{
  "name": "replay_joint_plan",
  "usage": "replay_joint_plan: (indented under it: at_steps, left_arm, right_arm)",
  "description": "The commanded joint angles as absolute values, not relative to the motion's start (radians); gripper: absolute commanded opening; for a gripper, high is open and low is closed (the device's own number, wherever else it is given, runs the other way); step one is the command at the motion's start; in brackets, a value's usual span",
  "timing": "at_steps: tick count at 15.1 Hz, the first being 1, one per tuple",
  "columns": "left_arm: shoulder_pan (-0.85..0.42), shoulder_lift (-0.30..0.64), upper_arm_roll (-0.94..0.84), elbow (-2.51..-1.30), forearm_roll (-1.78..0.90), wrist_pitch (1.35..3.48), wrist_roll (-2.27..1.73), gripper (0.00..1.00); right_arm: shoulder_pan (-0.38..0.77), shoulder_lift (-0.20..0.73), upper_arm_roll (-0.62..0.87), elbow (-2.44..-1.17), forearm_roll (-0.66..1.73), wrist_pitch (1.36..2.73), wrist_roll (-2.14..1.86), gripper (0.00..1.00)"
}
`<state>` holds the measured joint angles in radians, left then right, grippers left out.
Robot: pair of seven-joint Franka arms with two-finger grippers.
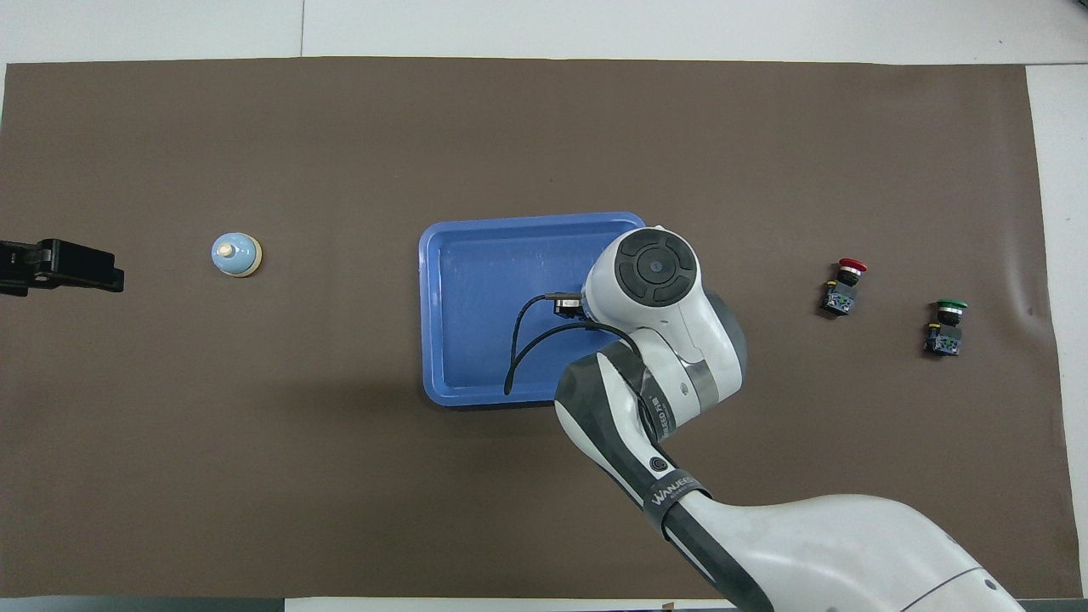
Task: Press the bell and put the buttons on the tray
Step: 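Carry the yellow button into the blue tray and release it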
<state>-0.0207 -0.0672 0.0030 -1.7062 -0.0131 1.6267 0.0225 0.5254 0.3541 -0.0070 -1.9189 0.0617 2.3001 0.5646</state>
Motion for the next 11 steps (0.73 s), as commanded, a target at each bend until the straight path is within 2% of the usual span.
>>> replay_joint_plan:
  at_steps: [1, 5, 8, 9, 11]
  left_arm:
    - [-0.023, -0.067, 0.006, -1.700, -0.006, 1.615, 0.023, 1.00]
    - [-0.023, -0.067, 0.006, -1.700, -0.006, 1.615, 0.023, 1.00]
    - [-0.023, -0.066, 0.006, -1.700, -0.006, 1.615, 0.023, 1.00]
    - [-0.023, -0.067, 0.006, -1.700, -0.006, 1.615, 0.023, 1.00]
    - [-0.023, -0.067, 0.006, -1.700, -0.006, 1.615, 0.023, 1.00]
  right_arm:
    - [0.532, 0.337, -0.005, -1.982, 0.072, 2.376, 0.565, 0.00]
    - [0.534, 0.333, -0.005, -2.005, 0.072, 2.385, 0.563, 0.01]
    - [0.534, 0.333, -0.005, -1.999, 0.074, 2.372, 0.569, 0.97]
    - [0.532, 0.328, -0.006, -1.991, 0.075, 2.358, 0.575, 1.00]
    - [0.514, 0.302, -0.009, -1.948, 0.075, 2.272, 0.597, 1.00]
